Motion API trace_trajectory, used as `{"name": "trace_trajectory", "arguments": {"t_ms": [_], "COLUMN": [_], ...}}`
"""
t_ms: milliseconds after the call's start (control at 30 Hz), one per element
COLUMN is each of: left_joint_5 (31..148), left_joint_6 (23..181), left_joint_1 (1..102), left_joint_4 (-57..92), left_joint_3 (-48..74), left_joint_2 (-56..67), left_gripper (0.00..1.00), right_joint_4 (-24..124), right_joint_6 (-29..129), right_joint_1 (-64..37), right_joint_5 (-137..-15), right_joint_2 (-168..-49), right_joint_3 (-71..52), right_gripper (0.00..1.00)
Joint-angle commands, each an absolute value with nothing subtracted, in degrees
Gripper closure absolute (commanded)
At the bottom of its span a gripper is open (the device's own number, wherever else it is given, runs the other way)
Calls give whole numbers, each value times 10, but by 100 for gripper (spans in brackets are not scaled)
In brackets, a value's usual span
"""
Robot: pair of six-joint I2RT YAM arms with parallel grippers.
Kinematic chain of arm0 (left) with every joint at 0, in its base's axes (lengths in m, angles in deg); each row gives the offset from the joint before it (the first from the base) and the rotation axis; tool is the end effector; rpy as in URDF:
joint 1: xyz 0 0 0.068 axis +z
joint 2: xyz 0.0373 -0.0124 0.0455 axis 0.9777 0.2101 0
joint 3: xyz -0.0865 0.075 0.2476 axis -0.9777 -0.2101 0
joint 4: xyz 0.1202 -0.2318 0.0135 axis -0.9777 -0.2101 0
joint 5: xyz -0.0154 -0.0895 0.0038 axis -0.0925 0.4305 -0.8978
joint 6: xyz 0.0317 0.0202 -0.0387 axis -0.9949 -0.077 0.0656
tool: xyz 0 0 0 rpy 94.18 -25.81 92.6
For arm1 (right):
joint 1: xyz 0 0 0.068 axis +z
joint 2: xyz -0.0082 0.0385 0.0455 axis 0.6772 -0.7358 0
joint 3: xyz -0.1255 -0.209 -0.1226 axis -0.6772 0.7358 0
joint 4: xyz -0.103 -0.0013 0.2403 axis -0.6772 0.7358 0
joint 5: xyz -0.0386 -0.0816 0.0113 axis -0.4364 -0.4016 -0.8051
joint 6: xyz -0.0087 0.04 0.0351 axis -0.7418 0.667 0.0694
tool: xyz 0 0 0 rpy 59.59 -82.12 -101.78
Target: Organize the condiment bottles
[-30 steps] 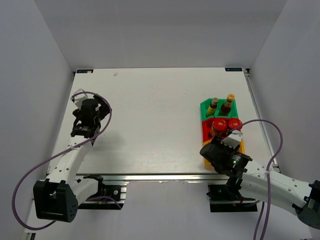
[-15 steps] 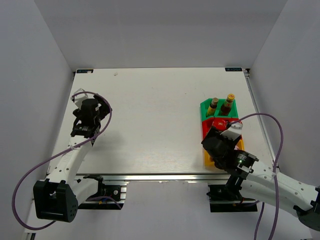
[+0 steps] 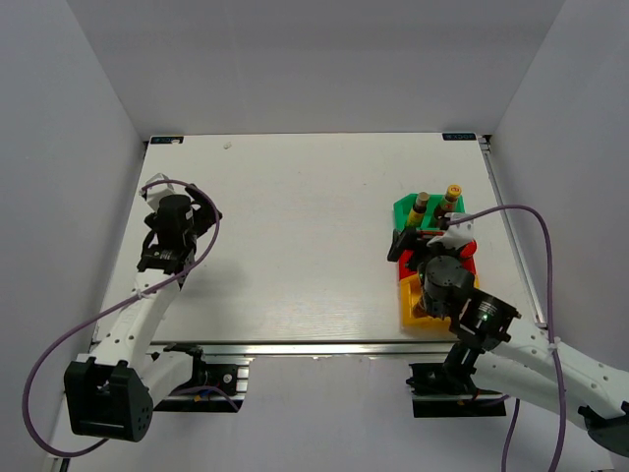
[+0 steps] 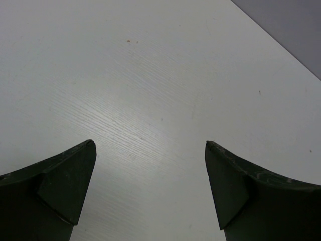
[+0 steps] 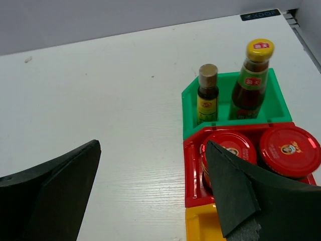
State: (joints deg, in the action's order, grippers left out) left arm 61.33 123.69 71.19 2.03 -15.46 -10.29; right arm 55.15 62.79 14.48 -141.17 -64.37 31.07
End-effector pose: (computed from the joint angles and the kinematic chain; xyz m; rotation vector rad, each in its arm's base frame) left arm 0.2314 -0.0147 0.2790 -0.6816 1.9318 -0.0730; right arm 0.1052 0.1071 0.3136 0.2119 1.6244 0.1726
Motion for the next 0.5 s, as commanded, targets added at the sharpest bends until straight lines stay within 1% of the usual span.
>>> {"name": "trace_trajectory", "arguments": {"t_ms": [0,67,167,233,467], "left_joint_5": [645,650,651,651,651], "left_joint_6": [1237,1237,1239,1239,1237], "left_joint_1": [715,715,715,715,715], "left_joint_4": [34,33,27,28,29], "left_joint_3": [-144,-146,-143,-144,-144], "left_joint_2": [-128,-128,-128,-128,-122], "left_gripper": [2,2,2,2,2], "right_joint_4": [503,503,464,451,455], "right_joint_6": [564,564,567,560,564], "right_joint_1": [145,145,145,145,145], "right_joint_5": [-1359,-1359,-1366,-1344,-1336], "right_joint_2": [-670,-681,-686,-684,-698], "right_joint_3": [274,269,275,284,285], "right_gripper": [11,11,11,11,11]}}
